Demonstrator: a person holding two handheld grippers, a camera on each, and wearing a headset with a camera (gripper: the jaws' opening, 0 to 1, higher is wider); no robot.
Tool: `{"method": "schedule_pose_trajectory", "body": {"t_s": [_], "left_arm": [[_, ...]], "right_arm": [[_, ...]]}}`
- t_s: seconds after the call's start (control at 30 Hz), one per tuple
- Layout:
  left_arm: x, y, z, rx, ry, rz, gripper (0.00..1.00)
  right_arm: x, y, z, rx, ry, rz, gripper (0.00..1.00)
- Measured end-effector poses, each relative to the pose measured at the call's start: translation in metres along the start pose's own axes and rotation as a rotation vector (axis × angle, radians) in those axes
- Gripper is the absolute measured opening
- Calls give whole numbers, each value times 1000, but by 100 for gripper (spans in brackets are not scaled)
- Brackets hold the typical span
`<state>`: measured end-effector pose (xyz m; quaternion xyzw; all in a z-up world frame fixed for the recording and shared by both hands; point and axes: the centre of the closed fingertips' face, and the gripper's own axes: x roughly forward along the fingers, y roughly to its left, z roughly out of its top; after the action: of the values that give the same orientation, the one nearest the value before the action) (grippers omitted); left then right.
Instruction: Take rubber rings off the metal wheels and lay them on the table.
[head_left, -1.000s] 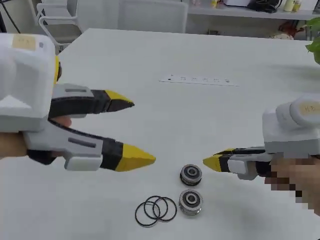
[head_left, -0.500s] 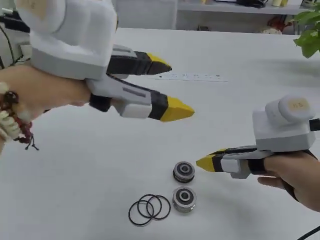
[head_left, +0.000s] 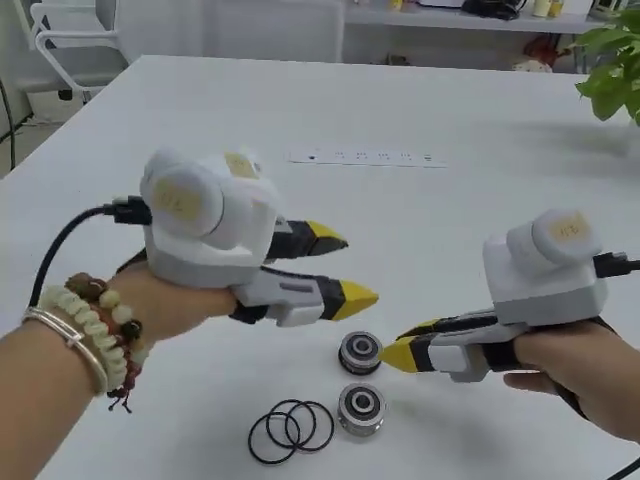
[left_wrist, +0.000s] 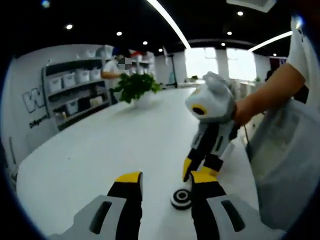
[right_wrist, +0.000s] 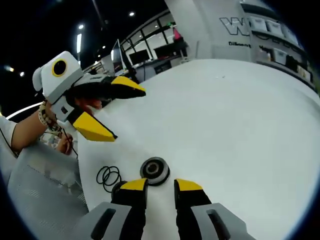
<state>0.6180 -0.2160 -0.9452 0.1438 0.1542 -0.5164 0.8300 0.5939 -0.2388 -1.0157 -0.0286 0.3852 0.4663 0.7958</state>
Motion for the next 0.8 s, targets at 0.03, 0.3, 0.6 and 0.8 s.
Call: {"method": "schedule_pose_trajectory", "body": {"t_s": [0.03, 0.3, 0.6, 0.8], "left_arm": [[2, -2, -4, -6, 5, -5, 39], [17, -7, -27, 2, 48, -6, 28], [27, -21, -39, -10, 80, -46, 25], [26, -15, -45, -48, 86, -19, 22]], "right_arm": [[1, 1, -2, -8, 10, -1, 19], [8, 3, -9, -64, 39, -9, 20], [10, 2, -8, -95, 22, -19, 19], [12, 4, -7, -119, 12, -15, 17]]}}
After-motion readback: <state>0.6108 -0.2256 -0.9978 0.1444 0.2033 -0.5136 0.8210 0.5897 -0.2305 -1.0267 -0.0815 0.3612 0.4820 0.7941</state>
